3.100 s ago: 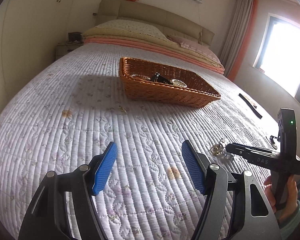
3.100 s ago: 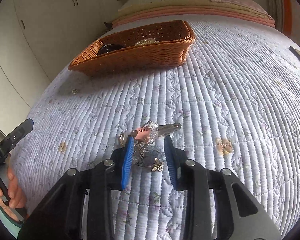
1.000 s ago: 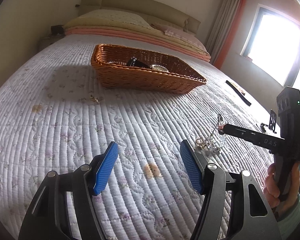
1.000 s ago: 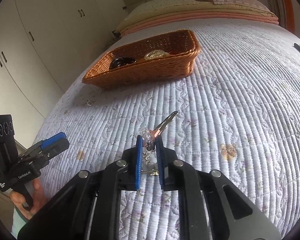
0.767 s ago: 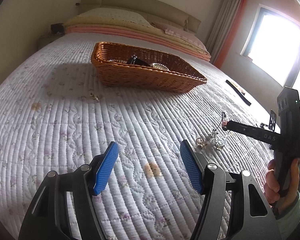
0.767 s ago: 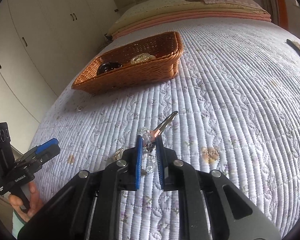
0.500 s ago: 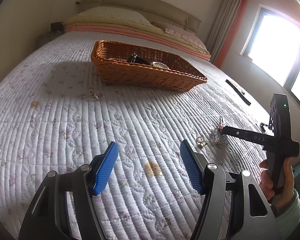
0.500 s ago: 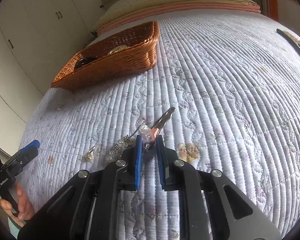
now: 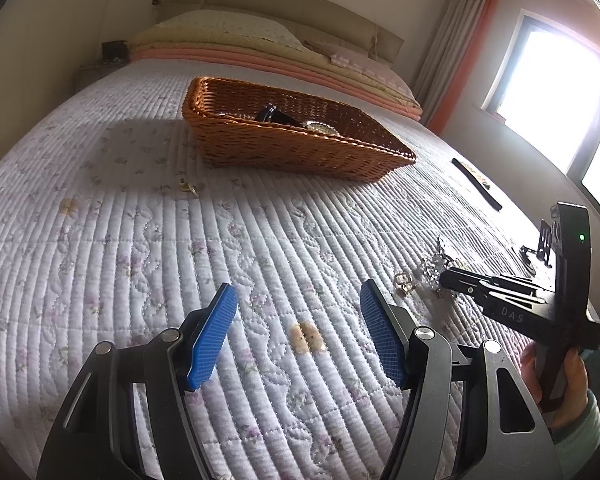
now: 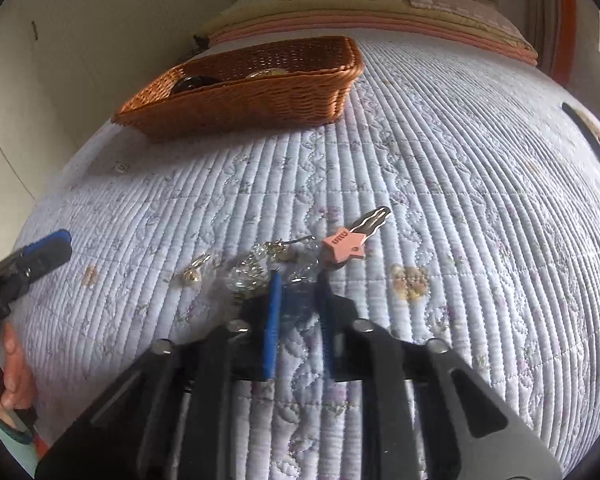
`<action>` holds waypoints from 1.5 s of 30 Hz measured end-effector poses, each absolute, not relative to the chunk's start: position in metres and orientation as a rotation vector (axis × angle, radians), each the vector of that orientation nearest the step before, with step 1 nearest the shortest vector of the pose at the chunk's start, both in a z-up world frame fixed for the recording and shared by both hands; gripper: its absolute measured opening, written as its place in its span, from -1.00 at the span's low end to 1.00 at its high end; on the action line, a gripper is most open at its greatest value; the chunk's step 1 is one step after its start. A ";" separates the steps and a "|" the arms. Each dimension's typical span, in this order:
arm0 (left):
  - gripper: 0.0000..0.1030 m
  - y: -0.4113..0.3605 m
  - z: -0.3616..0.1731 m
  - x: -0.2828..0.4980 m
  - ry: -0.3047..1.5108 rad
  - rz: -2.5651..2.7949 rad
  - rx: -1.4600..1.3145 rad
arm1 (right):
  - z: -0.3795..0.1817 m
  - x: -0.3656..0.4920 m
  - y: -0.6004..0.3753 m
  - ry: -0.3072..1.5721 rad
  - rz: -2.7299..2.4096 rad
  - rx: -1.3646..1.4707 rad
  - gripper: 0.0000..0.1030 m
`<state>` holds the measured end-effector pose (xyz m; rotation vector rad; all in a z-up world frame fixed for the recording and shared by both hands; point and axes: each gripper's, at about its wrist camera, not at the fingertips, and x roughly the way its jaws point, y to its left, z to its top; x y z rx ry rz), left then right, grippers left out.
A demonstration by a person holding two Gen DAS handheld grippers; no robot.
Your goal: Organize jewelry
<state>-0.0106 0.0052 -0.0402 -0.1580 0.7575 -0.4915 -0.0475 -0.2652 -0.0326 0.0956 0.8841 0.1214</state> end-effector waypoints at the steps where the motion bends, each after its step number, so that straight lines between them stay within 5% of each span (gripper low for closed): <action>1: 0.20 0.006 -0.040 -0.010 0.757 -0.493 -0.162 | -0.031 -0.050 -0.260 0.874 0.130 0.074 -0.85; 17: 0.19 0.022 -0.026 0.029 0.749 -0.421 -0.165 | 0.022 -0.054 -0.255 0.630 0.243 0.107 -0.85; 29: -0.43 0.018 -0.046 0.109 0.855 -0.291 -0.127 | 0.011 -0.026 -0.265 0.630 0.231 0.126 -0.85; 40: -0.63 0.017 -0.052 0.117 0.887 -0.263 -0.120 | -0.002 -0.012 -0.271 0.647 0.245 0.158 -0.85; 45: -1.00 0.017 -0.054 0.120 0.887 -0.226 -0.113 | -0.006 -0.010 -0.270 0.659 0.247 0.165 -0.85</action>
